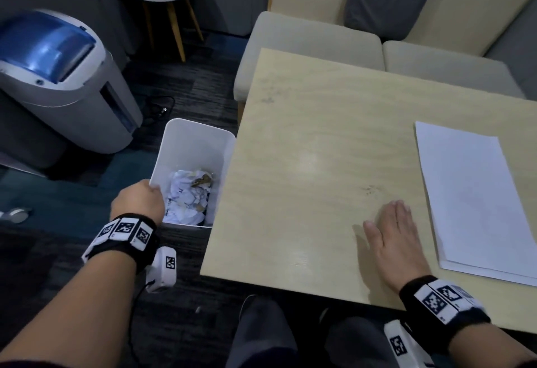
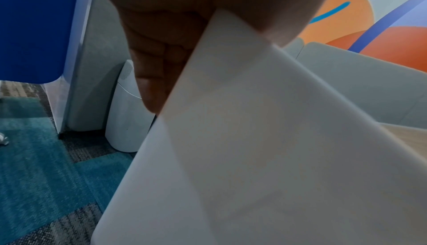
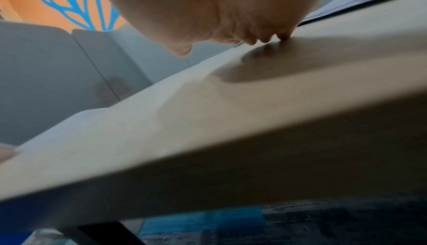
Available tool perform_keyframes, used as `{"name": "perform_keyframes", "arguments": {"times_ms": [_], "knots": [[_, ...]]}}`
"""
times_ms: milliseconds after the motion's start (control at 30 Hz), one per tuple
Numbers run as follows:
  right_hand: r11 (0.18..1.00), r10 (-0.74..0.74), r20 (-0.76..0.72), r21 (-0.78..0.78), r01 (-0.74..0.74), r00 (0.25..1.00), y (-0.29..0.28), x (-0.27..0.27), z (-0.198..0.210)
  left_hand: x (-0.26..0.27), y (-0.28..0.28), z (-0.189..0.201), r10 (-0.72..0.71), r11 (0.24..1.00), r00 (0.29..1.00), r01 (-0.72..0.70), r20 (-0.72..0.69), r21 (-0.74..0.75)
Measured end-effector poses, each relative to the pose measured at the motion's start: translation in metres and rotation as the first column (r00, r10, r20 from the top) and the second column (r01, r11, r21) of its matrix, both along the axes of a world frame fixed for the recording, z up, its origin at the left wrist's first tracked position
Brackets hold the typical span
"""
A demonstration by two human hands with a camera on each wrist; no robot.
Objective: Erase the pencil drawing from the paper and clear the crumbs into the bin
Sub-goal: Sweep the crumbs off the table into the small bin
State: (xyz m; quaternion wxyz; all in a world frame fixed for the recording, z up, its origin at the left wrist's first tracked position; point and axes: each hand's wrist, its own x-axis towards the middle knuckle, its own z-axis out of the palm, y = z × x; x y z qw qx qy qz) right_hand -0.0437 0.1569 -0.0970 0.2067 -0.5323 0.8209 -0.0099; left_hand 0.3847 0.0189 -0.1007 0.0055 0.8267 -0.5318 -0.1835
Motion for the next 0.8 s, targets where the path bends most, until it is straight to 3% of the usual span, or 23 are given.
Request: {"name": "perform_keyframes", "arguments": {"times_ms": [200,633,700,800], "knots": [[0.998,-0.046,0.135,-0.025,0.05,0.99,-0.003,0.013,0.019,0.003,0.0,0.004,-0.025,1.0,0.999,0.025,-0.036,0.011],[0.98,-0.178,-0.141,0.067,0.189,0.974,-0.033,0.003,-0.005,0.009,-0.005,0.011,-0.042,0.998,0.999,0.043,-0.029,0.045],[0.986,-0.138,-0.145,0.077,0.151,0.98,-0.038,0.012,-0.005,0.009,-0.005,0.013,-0.045,0.998,0.999,0.046,-0.026,0.048],[0.992,0.093,-0.085,0.096,-0.084,0.992,-0.04,0.031,-0.002,0.008,-0.005,0.016,-0.047,0.997,0.999,0.048,-0.027,0.052]]}}
